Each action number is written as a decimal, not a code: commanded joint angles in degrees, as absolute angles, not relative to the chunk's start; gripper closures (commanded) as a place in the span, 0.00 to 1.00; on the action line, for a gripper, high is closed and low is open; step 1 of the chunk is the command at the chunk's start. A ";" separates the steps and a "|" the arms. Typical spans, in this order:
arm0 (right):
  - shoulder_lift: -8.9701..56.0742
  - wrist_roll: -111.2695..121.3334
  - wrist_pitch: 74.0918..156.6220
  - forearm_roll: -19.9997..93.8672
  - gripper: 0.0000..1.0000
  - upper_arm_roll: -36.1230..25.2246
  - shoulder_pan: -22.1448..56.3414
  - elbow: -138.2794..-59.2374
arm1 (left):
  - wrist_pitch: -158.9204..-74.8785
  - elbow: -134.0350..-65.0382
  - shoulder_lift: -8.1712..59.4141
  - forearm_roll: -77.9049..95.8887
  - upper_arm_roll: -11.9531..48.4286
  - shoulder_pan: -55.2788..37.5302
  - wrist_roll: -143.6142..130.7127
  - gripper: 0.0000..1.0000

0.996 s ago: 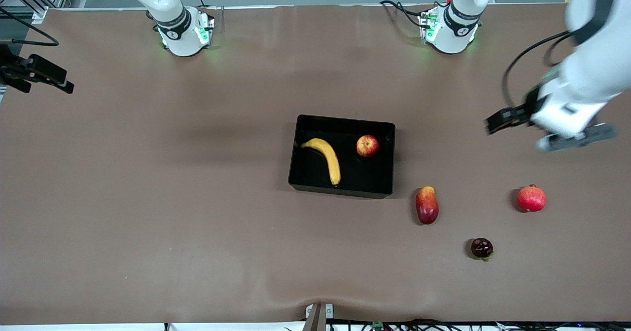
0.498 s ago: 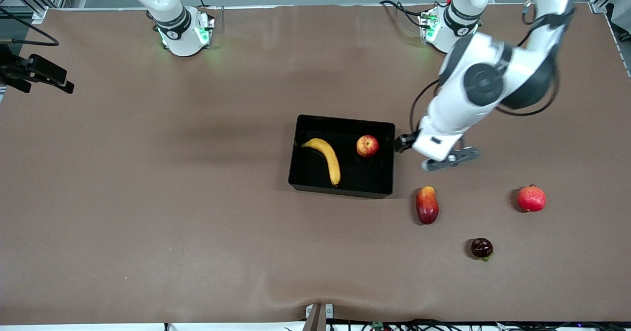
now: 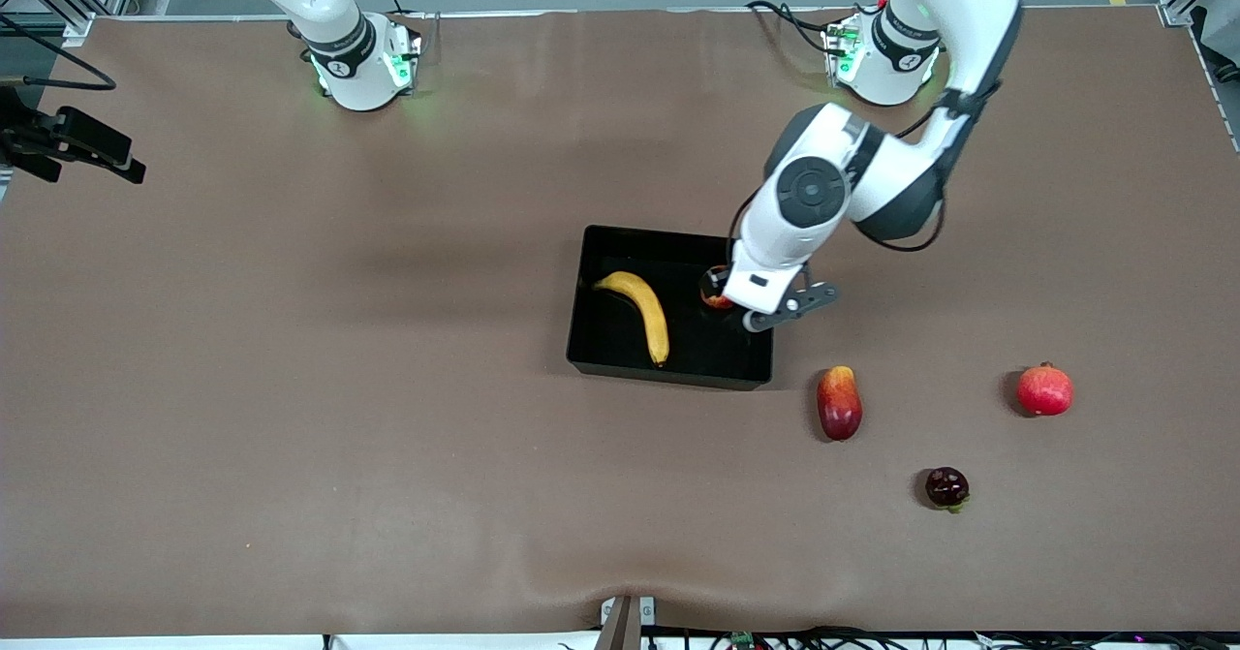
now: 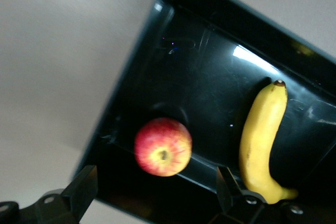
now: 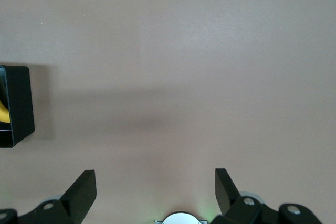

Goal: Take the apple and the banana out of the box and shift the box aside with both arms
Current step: 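Lower the left gripper into the tray onto the red apple, then grasp the red apple with the left gripper and lift it, then carry the apple beside the mango and release it with the left gripper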

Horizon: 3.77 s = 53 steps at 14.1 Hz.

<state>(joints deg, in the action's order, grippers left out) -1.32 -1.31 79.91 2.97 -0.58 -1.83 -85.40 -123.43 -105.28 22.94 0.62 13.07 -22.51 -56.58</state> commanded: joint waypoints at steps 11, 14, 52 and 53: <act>-0.97 -0.97 79.10 3.25 0.00 -0.53 -2.02 -84.29 | -127.97 -105.12 33.04 -7.46 12.66 -26.02 -64.95 0.00; -0.97 -1.05 79.19 3.25 0.00 -0.53 -2.02 -84.29 | -127.97 -105.03 33.92 -7.65 12.57 -26.10 -65.13 0.00; -0.88 -0.88 79.10 3.16 0.00 -0.62 -2.11 -84.20 | -128.15 -102.13 36.92 -12.13 12.13 13.62 -22.68 0.40; -0.88 -0.88 79.10 3.16 0.00 -0.62 -2.11 -84.20 | -127.71 -102.48 36.31 -12.13 12.22 13.54 -22.68 0.00</act>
<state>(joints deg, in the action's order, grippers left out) -1.26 -1.31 79.88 2.97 -0.64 -1.81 -85.34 -126.95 -103.13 35.08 -11.09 11.88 13.46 -23.03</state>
